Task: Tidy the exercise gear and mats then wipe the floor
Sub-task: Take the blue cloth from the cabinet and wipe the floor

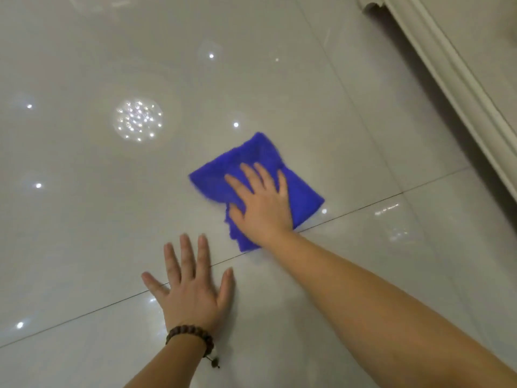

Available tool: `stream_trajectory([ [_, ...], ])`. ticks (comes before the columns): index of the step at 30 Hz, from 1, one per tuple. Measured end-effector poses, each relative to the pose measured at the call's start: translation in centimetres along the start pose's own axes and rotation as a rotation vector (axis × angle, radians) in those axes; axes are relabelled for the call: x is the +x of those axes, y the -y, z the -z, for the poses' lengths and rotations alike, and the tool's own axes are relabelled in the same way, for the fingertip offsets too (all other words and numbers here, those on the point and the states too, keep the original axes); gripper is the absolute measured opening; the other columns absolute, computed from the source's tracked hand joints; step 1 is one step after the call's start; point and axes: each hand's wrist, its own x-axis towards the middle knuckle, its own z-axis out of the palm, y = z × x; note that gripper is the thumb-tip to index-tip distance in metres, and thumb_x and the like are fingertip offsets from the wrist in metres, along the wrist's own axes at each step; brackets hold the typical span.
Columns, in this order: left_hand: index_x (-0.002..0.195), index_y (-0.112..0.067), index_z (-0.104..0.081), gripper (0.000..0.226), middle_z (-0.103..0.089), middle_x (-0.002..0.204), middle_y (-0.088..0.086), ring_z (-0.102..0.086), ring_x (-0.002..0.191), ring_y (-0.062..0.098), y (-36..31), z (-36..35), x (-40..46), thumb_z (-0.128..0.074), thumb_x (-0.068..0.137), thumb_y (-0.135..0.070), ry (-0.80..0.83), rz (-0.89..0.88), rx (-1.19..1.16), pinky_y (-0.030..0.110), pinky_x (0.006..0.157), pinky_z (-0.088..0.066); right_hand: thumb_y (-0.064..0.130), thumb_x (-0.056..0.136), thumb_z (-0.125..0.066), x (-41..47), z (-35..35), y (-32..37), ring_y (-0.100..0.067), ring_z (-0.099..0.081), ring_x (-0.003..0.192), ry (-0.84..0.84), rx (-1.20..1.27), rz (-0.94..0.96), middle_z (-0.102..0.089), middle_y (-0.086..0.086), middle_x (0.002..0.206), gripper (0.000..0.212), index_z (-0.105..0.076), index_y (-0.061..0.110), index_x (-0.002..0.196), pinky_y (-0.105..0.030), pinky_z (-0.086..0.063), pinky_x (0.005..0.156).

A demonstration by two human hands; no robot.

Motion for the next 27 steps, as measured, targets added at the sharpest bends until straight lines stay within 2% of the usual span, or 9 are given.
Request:
stream_trajectory([
  [3, 0.151, -0.035, 0.013, 0.075, 0.016, 0.159, -0.004, 0.021, 0.146, 0.022, 0.0, 0.1, -0.1, -0.013, 0.089, -0.068, 0.014, -0.003, 0.004, 0.067, 0.111, 0.005, 0.052, 0.083, -0.033, -2.7, 1.0, -4.4, -0.022, -0.032, 0.139, 0.045, -0.043, 0.298, -0.039, 0.003, 0.15, 0.059, -0.043, 0.038, 0.139, -0.048, -0.011, 0.114],
  [7, 0.15, -0.034, 0.018, 0.075, 0.02, 0.159, -0.003, 0.025, 0.144, 0.023, -0.3, 0.4, -0.4, -0.007, 0.088, -0.068, -0.001, -0.021, 0.003, 0.067, 0.111, 0.008, 0.05, 0.088, -0.034, -6.8, 5.5, -20.7, -0.022, -0.023, 0.142, -0.181, -0.02, -0.638, -0.028, 0.0, 0.155, 0.058, -0.036, 0.034, 0.144, -0.053, -0.012, 0.114],
  [10, 0.151, -0.033, 0.015, 0.075, 0.018, 0.159, -0.002, 0.022, 0.145, 0.024, -0.3, 0.5, -0.5, -0.007, 0.089, -0.068, -0.019, -0.024, -0.004, 0.067, 0.11, 0.008, 0.045, 0.094, -0.037, -6.9, 5.6, -18.3, -0.022, -0.012, 0.145, -0.197, 0.058, -1.061, -0.018, 0.001, 0.158, 0.055, -0.029, 0.033, 0.147, -0.057, -0.006, 0.114],
  [13, 0.151, -0.033, 0.015, 0.075, 0.02, 0.159, -0.002, 0.023, 0.145, 0.024, -0.2, 0.4, -0.4, -0.005, 0.088, -0.068, -0.01, -0.034, 0.007, 0.068, 0.11, 0.007, 0.047, 0.088, -0.039, -6.1, 1.2, -5.7, -0.024, -0.02, 0.144, -0.195, -0.005, -0.572, -0.028, 0.0, 0.155, 0.057, -0.037, 0.035, 0.144, -0.055, -0.008, 0.114],
  [15, 0.152, -0.032, 0.006, 0.075, 0.018, 0.16, -0.002, 0.022, 0.146, 0.024, -0.2, 0.4, -0.4, -0.005, 0.088, -0.069, -0.014, -0.035, 0.003, 0.068, 0.11, 0.007, 0.051, 0.087, -0.034, -8.4, -0.6, 2.0, -0.023, -0.019, 0.144, -0.013, -0.048, -0.117, -0.028, 0.002, 0.155, 0.059, -0.034, 0.037, 0.145, -0.054, -0.006, 0.115],
  [18, 0.153, -0.032, 0.0, 0.074, 0.013, 0.161, -0.002, 0.02, 0.146, 0.023, -0.3, 0.4, -0.4, -0.009, 0.089, -0.067, -0.023, -0.033, -0.011, 0.069, 0.11, 0.007, 0.054, 0.084, -0.032, -11.5, 0.2, -0.9, -0.021, -0.029, 0.141, 0.013, -0.026, 0.056, -0.036, 0.004, 0.152, 0.06, -0.04, 0.038, 0.141, -0.051, -0.01, 0.115],
  [23, 0.152, -0.033, 0.009, 0.074, 0.013, 0.161, -0.002, 0.02, 0.146, 0.022, -0.4, 0.6, -0.8, -0.016, 0.091, -0.065, -0.058, -0.039, -0.038, 0.066, 0.11, 0.011, 0.059, 0.083, -0.029, -17.6, 4.6, -19.7, -0.024, -0.026, 0.141, -0.167, -0.062, -0.729, -0.031, -0.004, 0.153, 0.067, -0.038, 0.031, 0.144, -0.054, -0.014, 0.113],
  [25, 0.152, -0.033, 0.009, 0.073, 0.013, 0.161, -0.002, 0.02, 0.146, 0.023, -0.5, 0.6, -0.9, -0.015, 0.091, -0.065, -0.059, -0.037, -0.03, 0.067, 0.11, 0.011, 0.056, 0.09, -0.03, -17.8, 5.6, -20.2, -0.023, -0.014, 0.145, -0.182, 0.034, -1.082, -0.02, -0.002, 0.158, 0.063, -0.028, 0.031, 0.148, -0.057, -0.008, 0.114],
  [27, 0.152, -0.032, 0.009, 0.074, 0.013, 0.161, -0.002, 0.02, 0.146, 0.023, -0.5, 0.6, -0.8, -0.014, 0.091, -0.066, -0.058, -0.036, -0.031, 0.067, 0.11, 0.01, 0.05, 0.093, -0.036, -16.6, 4.1, -14.5, -0.024, -0.013, 0.145, -0.211, 0.038, -1.137, -0.02, -0.002, 0.158, 0.059, -0.029, 0.031, 0.148, -0.059, -0.007, 0.114],
])
